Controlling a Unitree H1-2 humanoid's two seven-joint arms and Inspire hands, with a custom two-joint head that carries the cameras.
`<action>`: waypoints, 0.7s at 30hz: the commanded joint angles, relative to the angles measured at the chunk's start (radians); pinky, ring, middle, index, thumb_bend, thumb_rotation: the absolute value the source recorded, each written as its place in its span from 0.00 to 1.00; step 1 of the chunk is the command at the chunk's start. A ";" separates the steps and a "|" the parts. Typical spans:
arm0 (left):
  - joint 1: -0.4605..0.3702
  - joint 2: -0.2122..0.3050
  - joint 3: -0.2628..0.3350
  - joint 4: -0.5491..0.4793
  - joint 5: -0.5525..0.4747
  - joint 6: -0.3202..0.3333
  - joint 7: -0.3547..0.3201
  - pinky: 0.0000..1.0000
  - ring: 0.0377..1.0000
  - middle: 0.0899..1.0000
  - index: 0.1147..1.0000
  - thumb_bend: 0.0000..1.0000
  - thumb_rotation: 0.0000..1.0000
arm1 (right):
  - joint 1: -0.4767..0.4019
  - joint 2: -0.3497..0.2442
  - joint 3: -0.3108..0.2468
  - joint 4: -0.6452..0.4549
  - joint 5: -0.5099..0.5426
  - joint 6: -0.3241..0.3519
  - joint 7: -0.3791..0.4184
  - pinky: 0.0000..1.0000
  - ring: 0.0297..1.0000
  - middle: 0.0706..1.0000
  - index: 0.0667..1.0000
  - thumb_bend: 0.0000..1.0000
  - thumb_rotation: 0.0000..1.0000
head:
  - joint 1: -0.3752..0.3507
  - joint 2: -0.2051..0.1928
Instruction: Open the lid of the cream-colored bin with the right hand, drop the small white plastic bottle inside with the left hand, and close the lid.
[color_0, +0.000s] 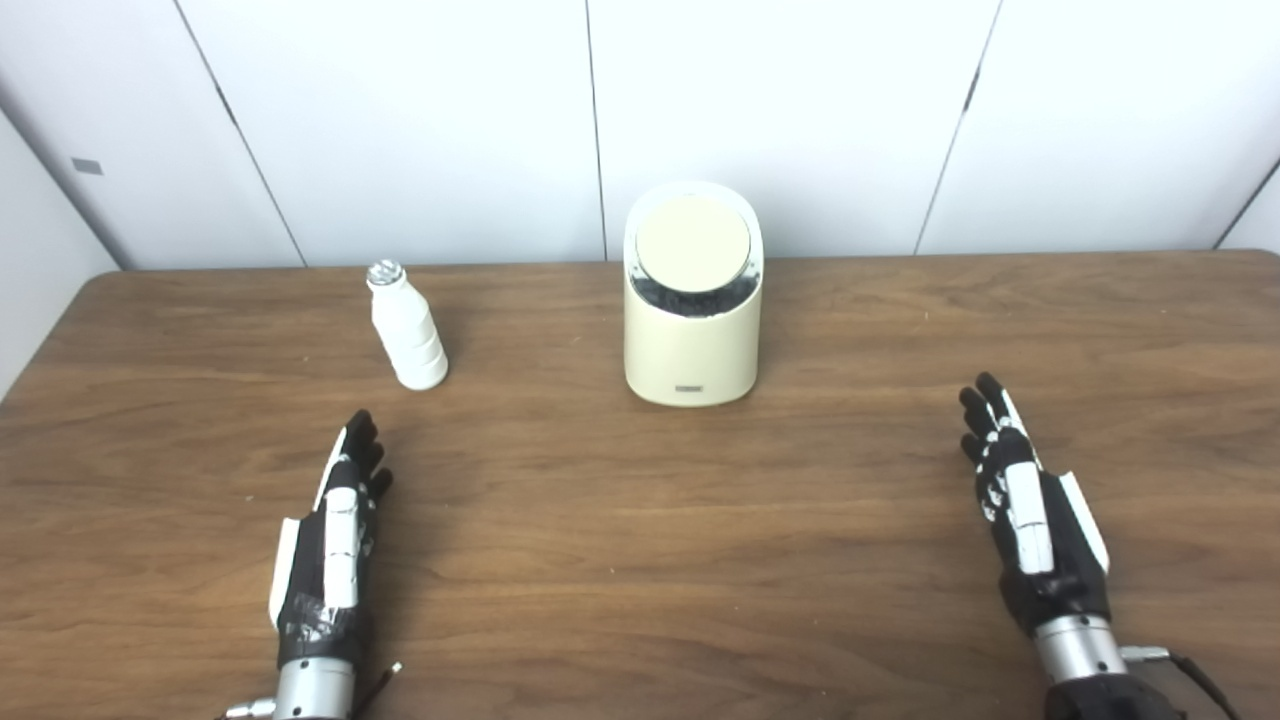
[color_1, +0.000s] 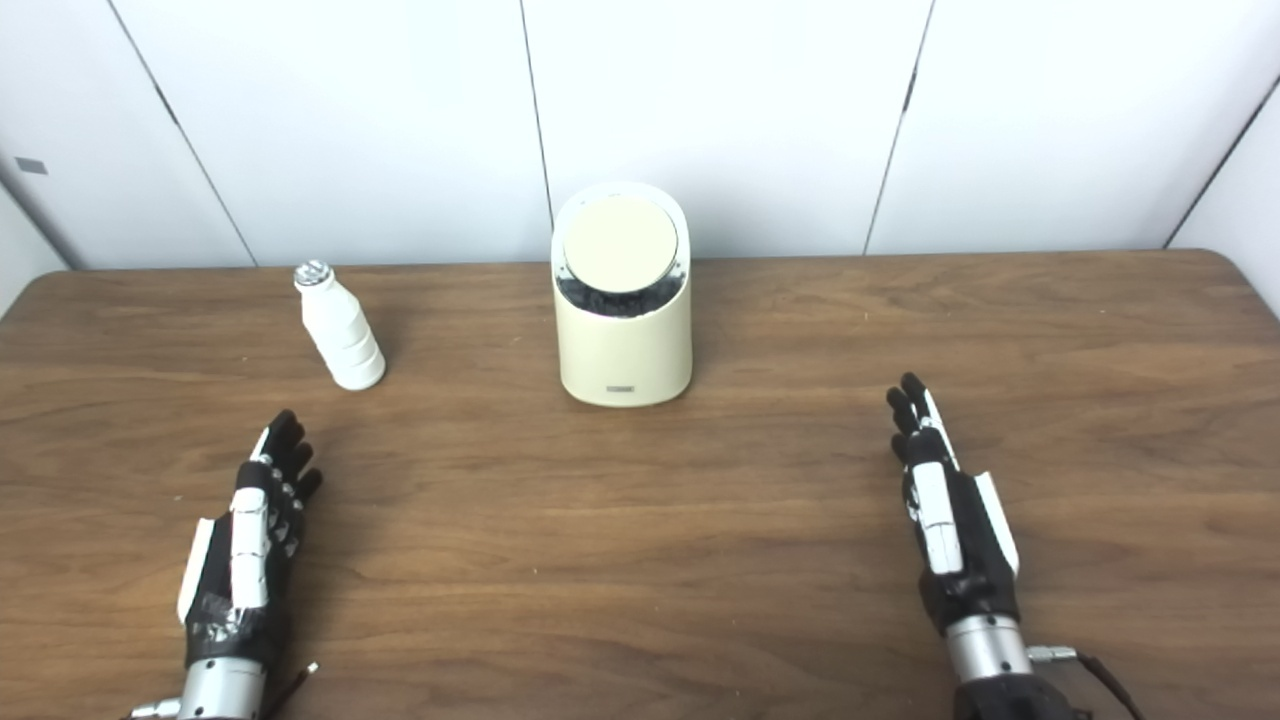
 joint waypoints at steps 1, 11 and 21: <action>-0.001 0.002 0.003 0.028 -0.014 -0.034 -0.003 1.00 0.98 0.98 0.97 0.52 0.96 | 0.010 0.003 0.004 0.017 0.004 -0.015 -0.004 1.00 1.00 0.97 0.98 0.57 1.00 | 0.000 0.000; 0.003 0.007 -0.001 0.024 -0.015 -0.025 -0.010 1.00 1.00 1.00 0.98 0.54 0.96 | 0.010 0.002 0.006 0.014 -0.014 -0.012 -0.010 1.00 1.00 0.96 0.98 0.59 1.00 | 0.000 -0.001; 0.001 -0.001 0.001 0.031 -0.011 -0.036 0.000 1.00 0.99 0.99 0.97 0.52 0.96 | 0.013 -0.003 0.007 0.017 -0.028 -0.015 -0.009 1.00 0.99 0.96 0.98 0.58 1.00 | 0.000 -0.001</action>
